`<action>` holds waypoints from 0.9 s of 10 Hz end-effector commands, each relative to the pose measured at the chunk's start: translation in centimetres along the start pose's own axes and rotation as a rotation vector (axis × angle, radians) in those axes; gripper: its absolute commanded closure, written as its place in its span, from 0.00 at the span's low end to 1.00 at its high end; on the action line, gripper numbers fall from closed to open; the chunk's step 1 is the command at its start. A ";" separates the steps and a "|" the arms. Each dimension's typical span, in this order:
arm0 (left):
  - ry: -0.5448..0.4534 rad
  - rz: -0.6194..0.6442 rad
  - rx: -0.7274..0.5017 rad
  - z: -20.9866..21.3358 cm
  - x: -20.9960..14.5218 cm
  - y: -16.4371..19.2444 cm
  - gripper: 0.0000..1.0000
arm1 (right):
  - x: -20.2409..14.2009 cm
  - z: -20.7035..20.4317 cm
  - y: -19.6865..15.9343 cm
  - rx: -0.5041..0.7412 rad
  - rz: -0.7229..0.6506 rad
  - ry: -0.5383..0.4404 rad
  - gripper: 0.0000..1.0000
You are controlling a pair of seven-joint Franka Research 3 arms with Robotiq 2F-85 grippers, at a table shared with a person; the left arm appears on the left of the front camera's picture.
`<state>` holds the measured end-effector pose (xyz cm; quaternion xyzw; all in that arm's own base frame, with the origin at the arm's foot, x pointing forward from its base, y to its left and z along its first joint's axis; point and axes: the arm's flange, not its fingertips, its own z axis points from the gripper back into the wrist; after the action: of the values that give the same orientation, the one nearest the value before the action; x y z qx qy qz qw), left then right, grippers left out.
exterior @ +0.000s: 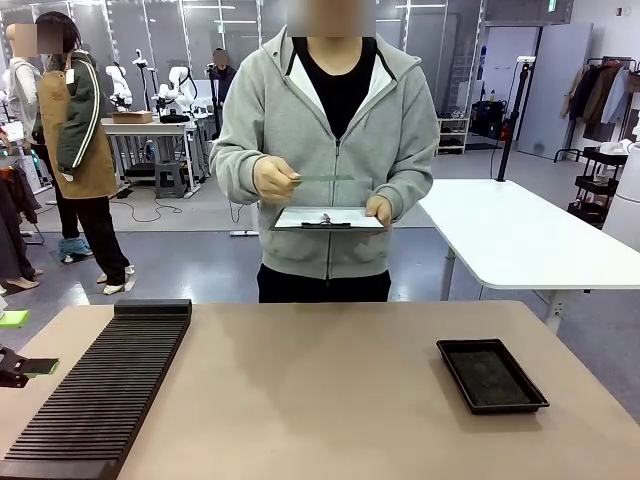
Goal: Inspect the PCB.
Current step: Pick up the Blank PCB that the human is holding.
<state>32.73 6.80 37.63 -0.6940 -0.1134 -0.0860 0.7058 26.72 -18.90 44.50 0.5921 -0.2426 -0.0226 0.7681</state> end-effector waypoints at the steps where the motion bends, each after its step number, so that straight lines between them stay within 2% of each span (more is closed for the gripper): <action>1: 0.000 -0.003 0.004 0.0 0.1 -0.1 0.00 | 0.0 0.1 0.0 0.013 0.018 -0.006 0.00; 9: 0.000 -0.003 0.004 0.0 0.1 -0.1 0.00 | 0.0 0.1 0.0 0.013 0.018 -0.006 0.00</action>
<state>32.73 6.80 37.63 -0.6940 -0.1134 -0.0860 0.7058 26.72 -18.90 44.50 0.5921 -0.2426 -0.0226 0.7681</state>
